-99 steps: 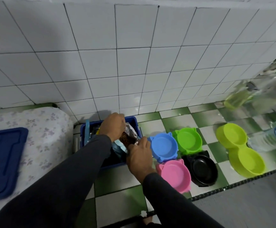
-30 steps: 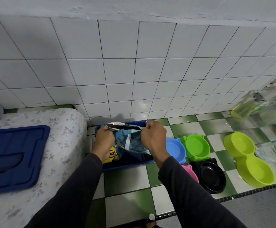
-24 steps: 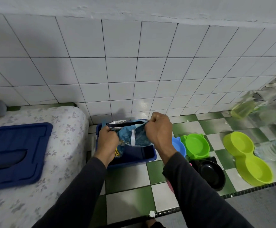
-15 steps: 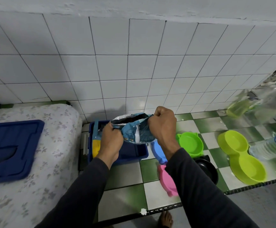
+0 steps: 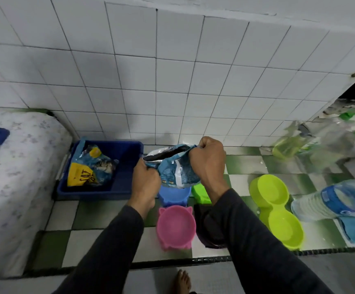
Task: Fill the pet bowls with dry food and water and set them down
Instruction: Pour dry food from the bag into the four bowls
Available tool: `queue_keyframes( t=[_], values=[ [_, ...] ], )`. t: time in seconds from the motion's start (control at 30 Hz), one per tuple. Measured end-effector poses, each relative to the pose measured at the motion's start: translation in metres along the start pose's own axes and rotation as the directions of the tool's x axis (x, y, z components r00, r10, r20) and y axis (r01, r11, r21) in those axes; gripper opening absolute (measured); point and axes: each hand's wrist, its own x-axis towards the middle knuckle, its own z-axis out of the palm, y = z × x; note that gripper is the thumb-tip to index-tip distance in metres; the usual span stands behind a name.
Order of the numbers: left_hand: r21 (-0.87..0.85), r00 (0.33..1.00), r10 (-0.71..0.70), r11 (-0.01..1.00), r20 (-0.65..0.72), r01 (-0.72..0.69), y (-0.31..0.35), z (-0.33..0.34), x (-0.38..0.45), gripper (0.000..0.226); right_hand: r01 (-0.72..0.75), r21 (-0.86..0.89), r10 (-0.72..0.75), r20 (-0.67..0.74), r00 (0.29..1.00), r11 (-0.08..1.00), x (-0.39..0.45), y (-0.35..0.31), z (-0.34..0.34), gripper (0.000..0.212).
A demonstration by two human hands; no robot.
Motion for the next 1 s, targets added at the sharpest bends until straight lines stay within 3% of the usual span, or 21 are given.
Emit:
queue_keyframes(
  t=[0.2,0.37,0.57,0.73,1.0],
  values=[
    [-0.131,0.983,-0.149,0.982,-0.103,0.135,-0.026,0.04,-0.018,0.032,-0.011,-0.033,0.012,0.013,1.0,0.999,0.015,0.024,-0.034,0.034],
    [-0.122,0.965,-0.259,0.96,-0.041,0.252,-0.05,0.058,-0.028,0.028,-0.048,-0.059,0.049,0.017,0.999,0.997,0.017,0.039,-0.041,0.037],
    [-0.164,0.966,-0.257,0.954,-0.008,0.253,-0.061,0.069,-0.027,0.037,-0.036,-0.109,0.037,0.007,0.999,0.993,0.017,0.047,-0.046,0.033],
    [-0.153,0.961,-0.272,0.949,0.042,0.275,-0.073,0.079,-0.021,0.033,0.041,-0.169,-0.028,0.081,0.996,0.985,0.02,0.051,-0.049,0.021],
    [-0.121,0.946,-0.319,0.938,0.06,0.324,-0.087,0.102,-0.015,0.026,0.085,-0.228,-0.06,0.112,0.992,0.97,0.032,0.061,-0.049,0.03]
  ],
)
